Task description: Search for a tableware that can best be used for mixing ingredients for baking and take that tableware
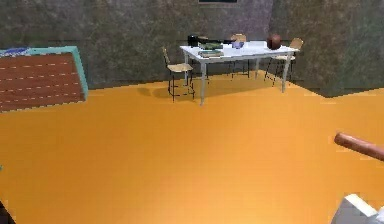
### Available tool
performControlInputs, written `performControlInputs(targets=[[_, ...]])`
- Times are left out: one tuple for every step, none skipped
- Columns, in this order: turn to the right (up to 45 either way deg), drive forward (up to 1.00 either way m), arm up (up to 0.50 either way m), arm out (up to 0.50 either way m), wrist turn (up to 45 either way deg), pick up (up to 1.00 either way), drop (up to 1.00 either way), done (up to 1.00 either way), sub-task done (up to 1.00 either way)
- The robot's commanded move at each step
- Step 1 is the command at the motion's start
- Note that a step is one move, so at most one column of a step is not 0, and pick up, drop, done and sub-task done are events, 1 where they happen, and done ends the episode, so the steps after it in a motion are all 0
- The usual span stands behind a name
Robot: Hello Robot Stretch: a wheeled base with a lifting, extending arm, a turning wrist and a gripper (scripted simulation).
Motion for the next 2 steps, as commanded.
performControlInputs(targets=[[0.0, 0.7, 0.0, 0.0, 0.0, 0.0, 0.0, 0.0, 0.0], [21.0, 0.0, 0.0, 0.0, 0.0, 0.0, 0.0, 0.0, 0.0]])
